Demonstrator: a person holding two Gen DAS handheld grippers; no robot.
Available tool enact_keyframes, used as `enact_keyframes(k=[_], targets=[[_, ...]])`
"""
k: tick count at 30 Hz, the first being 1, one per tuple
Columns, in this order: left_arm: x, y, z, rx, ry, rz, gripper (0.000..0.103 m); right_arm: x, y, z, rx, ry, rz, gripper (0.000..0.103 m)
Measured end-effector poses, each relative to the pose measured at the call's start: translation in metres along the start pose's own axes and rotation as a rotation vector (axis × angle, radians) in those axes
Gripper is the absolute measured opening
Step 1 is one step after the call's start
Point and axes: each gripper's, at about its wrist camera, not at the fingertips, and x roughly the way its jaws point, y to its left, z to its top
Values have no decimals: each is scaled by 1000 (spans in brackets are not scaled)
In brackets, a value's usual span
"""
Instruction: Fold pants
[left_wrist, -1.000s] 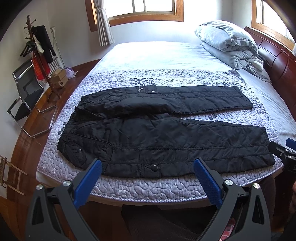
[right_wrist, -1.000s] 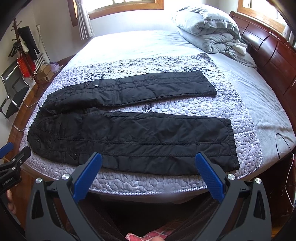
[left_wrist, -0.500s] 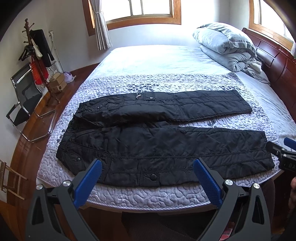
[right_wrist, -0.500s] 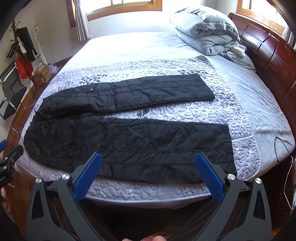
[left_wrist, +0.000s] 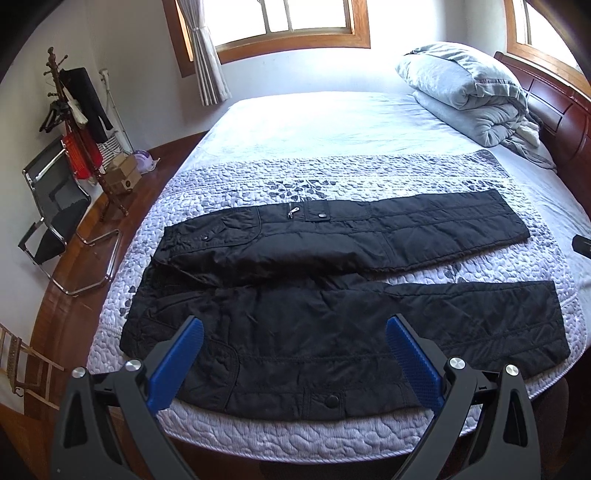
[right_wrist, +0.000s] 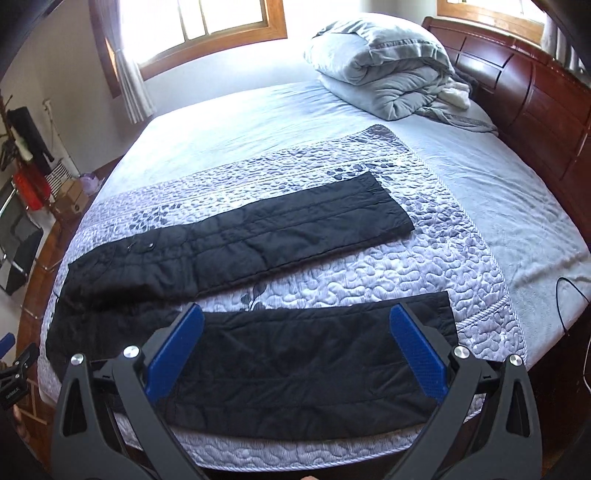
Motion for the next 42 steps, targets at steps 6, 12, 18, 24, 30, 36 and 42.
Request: enact_keyframes(k=[6,12,18,24,30,36,42], targets=[[10,7,13,0,-12,17,99,13,-2,14,-4,-3,-12,101],[13,10,26,7,-34,26,99,18,4,23,-26,-14,-15,101],[14,12,36,13,-58,34,99,24,8,34,-36,-27,-22,101],[20,13,45,16,-68,39,99,30,3,49,-39,-54,-67,101],[39,19,57,14,-73,7,99,45,-4,71,-104,-107,-198,101],[117,99,95,-111,25,-76,99,126,-35,123,-193,17,-211,101],[234,212,116,-249,285,18,99,234,-78,166,-120,235,-131,101]])
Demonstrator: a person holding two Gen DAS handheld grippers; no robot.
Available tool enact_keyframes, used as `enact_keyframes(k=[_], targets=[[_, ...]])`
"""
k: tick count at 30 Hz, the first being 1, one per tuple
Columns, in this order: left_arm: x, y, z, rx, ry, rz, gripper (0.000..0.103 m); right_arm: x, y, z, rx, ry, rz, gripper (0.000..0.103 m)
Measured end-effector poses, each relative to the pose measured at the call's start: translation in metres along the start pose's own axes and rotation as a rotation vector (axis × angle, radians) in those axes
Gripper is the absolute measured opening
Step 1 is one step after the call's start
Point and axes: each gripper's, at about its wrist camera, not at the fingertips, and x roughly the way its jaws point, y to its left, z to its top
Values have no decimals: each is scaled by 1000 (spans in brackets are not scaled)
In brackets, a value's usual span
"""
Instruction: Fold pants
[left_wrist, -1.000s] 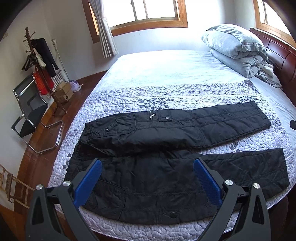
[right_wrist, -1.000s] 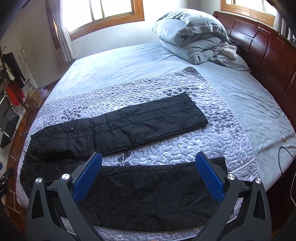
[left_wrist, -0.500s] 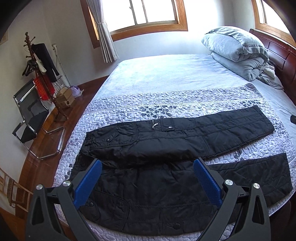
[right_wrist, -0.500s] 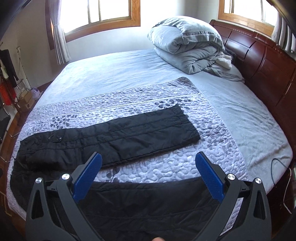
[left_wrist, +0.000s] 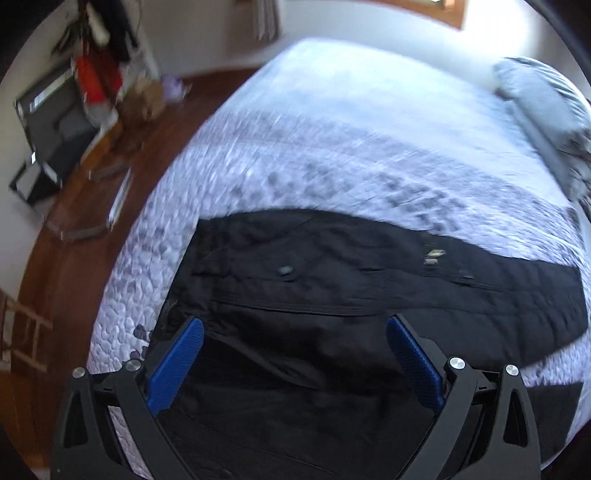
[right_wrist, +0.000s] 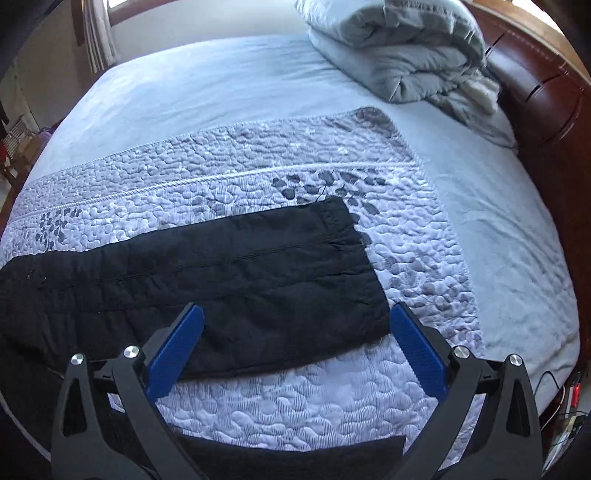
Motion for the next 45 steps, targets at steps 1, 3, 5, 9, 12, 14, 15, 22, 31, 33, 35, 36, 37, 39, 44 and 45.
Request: enact_keyframes(k=[1,3,5,9,12,14,15,22,31,33,35,36,37,39,44,45], targets=[[22,17,12,-36,65,-1,99,14,-1,6,1,27,3,101],[51,41,27,-90,141,12,99,44,-6,16,17,82,36,101],[80,63,40,-168,213,-6,99,67,-8,23,36,125,54,101],[122,83,50,-271,319,-8,99,101,-9,28,45,170,49,101],[151,87,50,-301,388,6,99,113,-11,29,28,174,42,101],[164,82,47,-289,421,20,99,117,-12,30,14,172,39,101],[166,79,46,-282,420,30,99,118,-11,31,8,168,36,101],[148,50,37,-225,370,-62,44,124,-22,44,24,140,32,101],[111,-3,43,-152,356,-87,12,136,-51,63,107,155,101,101],[108,-6,41,-155,348,-90,12,143,-56,68,94,169,94,101],[121,11,34,-156,337,-95,12,150,-61,71,92,184,83,101],[117,6,34,-154,336,-93,11,154,-64,74,92,187,72,101],[120,9,31,-151,333,-92,11,158,-66,76,102,186,67,101],[125,10,34,-141,335,-88,12,170,-70,79,123,213,97,101],[128,1,37,-137,346,-70,12,199,-73,83,143,262,61,101],[130,1,37,-137,348,-65,12,202,-72,83,151,263,58,101]])
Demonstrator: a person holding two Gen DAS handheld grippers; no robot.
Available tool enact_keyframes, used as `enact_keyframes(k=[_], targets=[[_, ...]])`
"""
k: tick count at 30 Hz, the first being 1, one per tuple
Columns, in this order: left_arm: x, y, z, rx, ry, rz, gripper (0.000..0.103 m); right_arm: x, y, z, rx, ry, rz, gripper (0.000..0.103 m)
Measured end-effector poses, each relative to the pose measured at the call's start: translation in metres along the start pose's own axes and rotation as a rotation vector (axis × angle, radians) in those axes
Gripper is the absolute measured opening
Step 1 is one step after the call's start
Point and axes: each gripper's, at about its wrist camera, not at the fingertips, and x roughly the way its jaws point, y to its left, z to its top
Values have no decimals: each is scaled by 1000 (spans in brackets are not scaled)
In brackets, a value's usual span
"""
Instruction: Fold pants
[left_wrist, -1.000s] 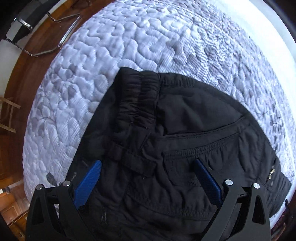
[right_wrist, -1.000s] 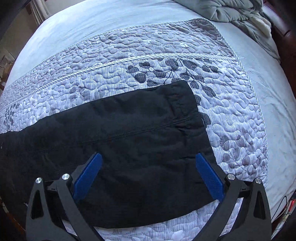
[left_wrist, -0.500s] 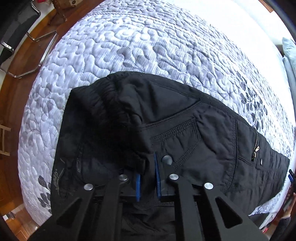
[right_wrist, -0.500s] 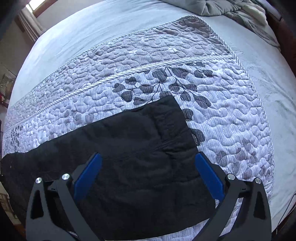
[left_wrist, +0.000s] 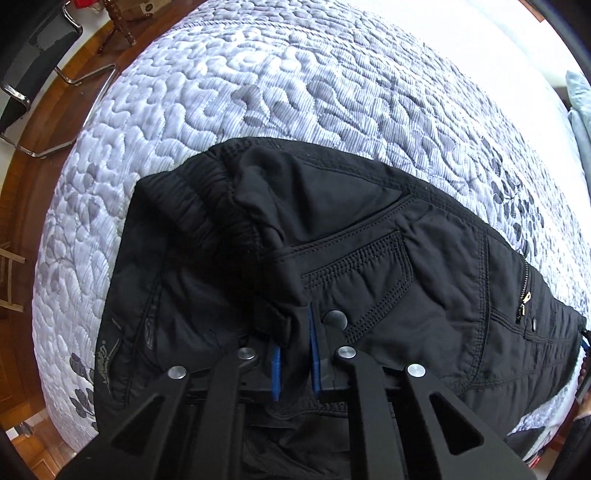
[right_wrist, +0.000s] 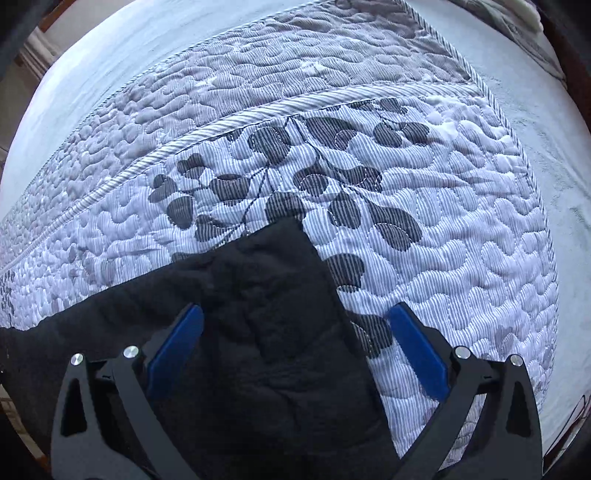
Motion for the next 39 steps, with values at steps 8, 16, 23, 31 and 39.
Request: enact_keyframes(k=[8,16,23,31,39], targets=[[6,-22,1,9,-3,85,12,-9,21,-5,-88,-36,-66,43],[-26,-37,-18,11,-127,97,9,-71,30,-33,-120,-197,-19,10],[-92,-37,-65,50,-363,14,9,-160,16,-85,-132,-464,99,9],[-140,15,-162,54,-571,-149,10,-223,-33,-202,-98,-699,206,9],[-133,73,-257,10,-617,-300,11,-202,-99,-314,11,-664,244,10]])
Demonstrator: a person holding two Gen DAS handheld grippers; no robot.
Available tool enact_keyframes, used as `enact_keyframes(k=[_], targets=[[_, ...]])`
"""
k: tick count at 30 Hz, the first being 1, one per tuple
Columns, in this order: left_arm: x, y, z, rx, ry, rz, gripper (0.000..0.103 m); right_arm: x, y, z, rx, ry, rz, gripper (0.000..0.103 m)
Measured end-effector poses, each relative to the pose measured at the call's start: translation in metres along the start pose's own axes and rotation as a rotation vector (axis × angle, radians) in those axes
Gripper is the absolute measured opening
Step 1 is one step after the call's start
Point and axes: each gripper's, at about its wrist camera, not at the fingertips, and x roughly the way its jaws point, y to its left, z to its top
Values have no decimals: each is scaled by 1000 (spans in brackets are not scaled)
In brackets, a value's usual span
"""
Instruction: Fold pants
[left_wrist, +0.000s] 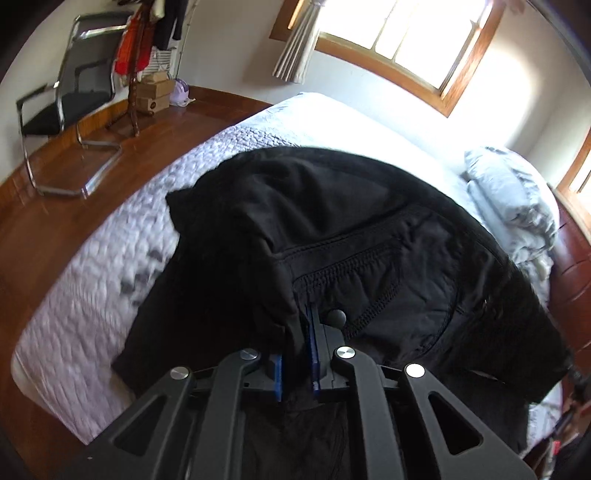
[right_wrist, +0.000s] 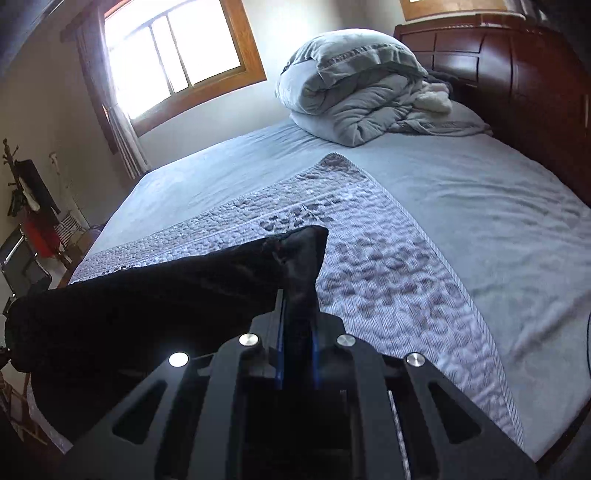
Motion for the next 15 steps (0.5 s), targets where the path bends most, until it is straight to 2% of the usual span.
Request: enact_keyframes(k=[8,10,11,12,13,14,15], targets=[[-8,33,-64,28,16,-10,16,-31,-16,-83,33,107,-37,10],[-4,44,-78,-11,45,-7,27,-31,-18,-101,23,152,-51,11],[-5,49,-85,-30,54,0,30,-31,-19,-109,25,174,-54,14],[-8,52,-91,-46,54,7,38,-29,-20,-116,28,204,-55,18],[-11,54,-96,-59,53,27,54,-30,-21,-122,28,222,-65,27],[-16,55,-101,-73,51,47,64,-33,-21,-129,28,230,-78,39],[-23,57,-106,-94,50,50,77,-35,-23,-134,32,234,-82,43]])
